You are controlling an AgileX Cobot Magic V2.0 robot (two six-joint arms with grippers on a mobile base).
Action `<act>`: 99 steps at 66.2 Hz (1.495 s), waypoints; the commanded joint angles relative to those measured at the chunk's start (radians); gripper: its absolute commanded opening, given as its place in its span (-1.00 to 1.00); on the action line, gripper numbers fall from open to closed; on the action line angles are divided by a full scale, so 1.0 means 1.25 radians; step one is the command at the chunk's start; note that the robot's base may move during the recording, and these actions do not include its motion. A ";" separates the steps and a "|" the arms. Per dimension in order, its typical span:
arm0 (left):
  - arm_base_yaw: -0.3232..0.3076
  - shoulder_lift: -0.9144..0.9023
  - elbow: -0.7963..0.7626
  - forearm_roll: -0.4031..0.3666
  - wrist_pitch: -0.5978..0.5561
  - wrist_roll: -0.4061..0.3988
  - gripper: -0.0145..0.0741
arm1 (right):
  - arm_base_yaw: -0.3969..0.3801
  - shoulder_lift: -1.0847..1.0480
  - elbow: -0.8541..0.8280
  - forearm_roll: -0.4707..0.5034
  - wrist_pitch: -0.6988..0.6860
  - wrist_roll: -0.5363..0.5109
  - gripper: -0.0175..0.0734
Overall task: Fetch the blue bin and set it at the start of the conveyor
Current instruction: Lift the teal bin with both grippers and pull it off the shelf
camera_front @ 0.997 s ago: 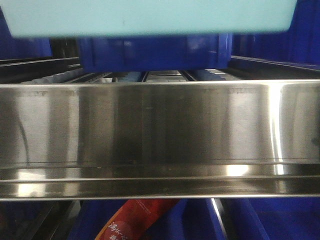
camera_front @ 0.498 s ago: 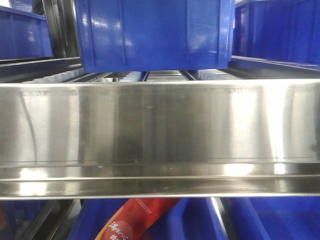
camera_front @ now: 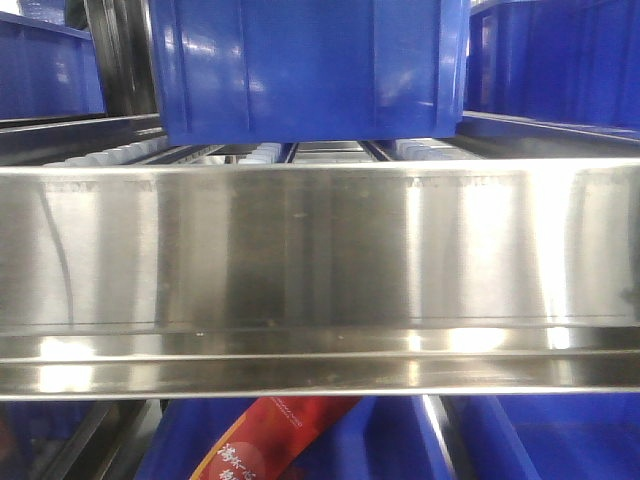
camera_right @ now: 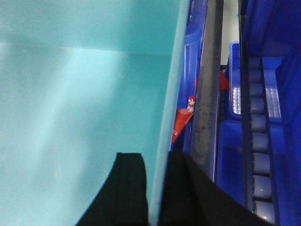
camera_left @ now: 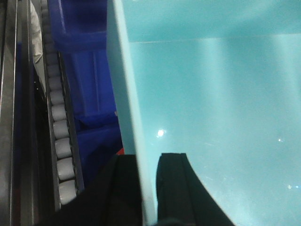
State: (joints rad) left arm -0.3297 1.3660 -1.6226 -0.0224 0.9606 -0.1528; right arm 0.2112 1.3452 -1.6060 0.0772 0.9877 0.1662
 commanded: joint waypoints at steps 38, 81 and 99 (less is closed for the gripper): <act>-0.005 -0.014 -0.007 0.005 -0.207 0.014 -0.92 | -0.007 -0.010 -0.007 -0.023 -0.043 -0.013 -0.95; -0.005 -0.014 -0.007 0.005 -0.286 0.014 -0.92 | -0.007 -0.010 -0.007 -0.023 -0.043 -0.013 -0.95; -0.005 -0.014 -0.007 0.005 -0.286 0.014 -0.92 | -0.007 -0.010 -0.007 -0.023 -0.043 -0.013 -0.95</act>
State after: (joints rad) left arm -0.3297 1.3696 -1.6208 0.0000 0.6886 -0.1308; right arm 0.2112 1.3452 -1.6060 0.0676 0.9452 0.1766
